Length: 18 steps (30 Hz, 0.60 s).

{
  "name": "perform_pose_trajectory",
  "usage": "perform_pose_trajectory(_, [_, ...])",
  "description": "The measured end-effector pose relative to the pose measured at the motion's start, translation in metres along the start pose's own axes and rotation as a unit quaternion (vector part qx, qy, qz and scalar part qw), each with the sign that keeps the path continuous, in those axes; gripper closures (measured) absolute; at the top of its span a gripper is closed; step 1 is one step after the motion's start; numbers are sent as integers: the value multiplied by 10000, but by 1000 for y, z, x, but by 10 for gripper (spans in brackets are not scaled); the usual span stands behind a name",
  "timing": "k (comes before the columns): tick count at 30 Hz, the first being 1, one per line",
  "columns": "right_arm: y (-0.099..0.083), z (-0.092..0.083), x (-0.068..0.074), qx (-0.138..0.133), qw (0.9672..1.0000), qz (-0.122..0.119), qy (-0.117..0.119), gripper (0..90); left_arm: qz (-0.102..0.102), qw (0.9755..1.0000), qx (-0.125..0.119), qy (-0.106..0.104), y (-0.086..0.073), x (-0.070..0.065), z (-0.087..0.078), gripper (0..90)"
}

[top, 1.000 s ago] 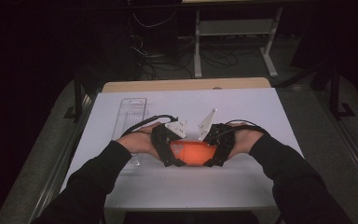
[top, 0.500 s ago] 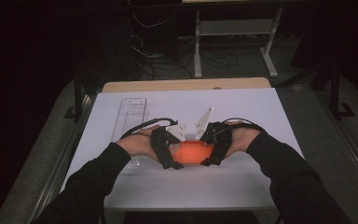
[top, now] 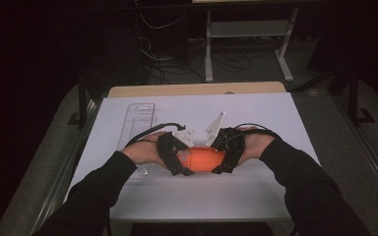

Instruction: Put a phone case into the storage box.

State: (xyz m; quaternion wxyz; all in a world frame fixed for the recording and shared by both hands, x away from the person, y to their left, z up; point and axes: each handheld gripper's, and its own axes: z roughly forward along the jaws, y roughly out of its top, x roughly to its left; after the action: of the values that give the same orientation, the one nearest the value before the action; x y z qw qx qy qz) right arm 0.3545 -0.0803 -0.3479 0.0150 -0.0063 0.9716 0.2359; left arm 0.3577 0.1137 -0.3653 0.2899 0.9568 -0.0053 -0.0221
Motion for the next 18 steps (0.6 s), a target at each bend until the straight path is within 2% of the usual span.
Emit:
perform_pose_trajectory(4, [0,1,0,1,10000,30,93,149,-37,10000,12,-88,0,-1,0,156])
perform_pose_trajectory(8, [-1,2,1,-49,9999,31,107,144,-26,10000,20,-44,-1,-3,0,159])
perform_pose_trajectory(10, [-2,3,2,-114,9998,86,137,93,-119,9999,10,-19,-4,-5,-1,160])
perform_pose_trajectory(11, [-2,2,1,-160,9998,127,74,55,-119,9999,10,-19,-4,-5,-1,160])
perform_pose_trajectory(13, [-3,1,0,-193,9996,193,66,19,-231,9997,33,36,-8,-5,-2,160])
perform_pose_trajectory(14, [-6,-1,-2,-269,9989,371,21,0,-329,9994,3,97,-10,-6,-2,160])
perform_pose_trajectory(15, [-8,-3,-3,-316,9986,417,-8,0,-424,9990,8,141,-11,-6,-2,160])
perform_pose_trajectory(16, [-8,-3,-3,-316,9986,417,-8,0,-543,9983,29,212,-13,-6,-2,160])
perform_pose_trajectory(17, [-14,-5,-4,-411,9973,591,-137,0,-643,9976,13,266,-15,-6,-2,160])
perform_pose_trajectory(18, [-14,-5,-4,-411,9973,591,-137,0,-756,9967,-21,297,-16,-7,-1,160])
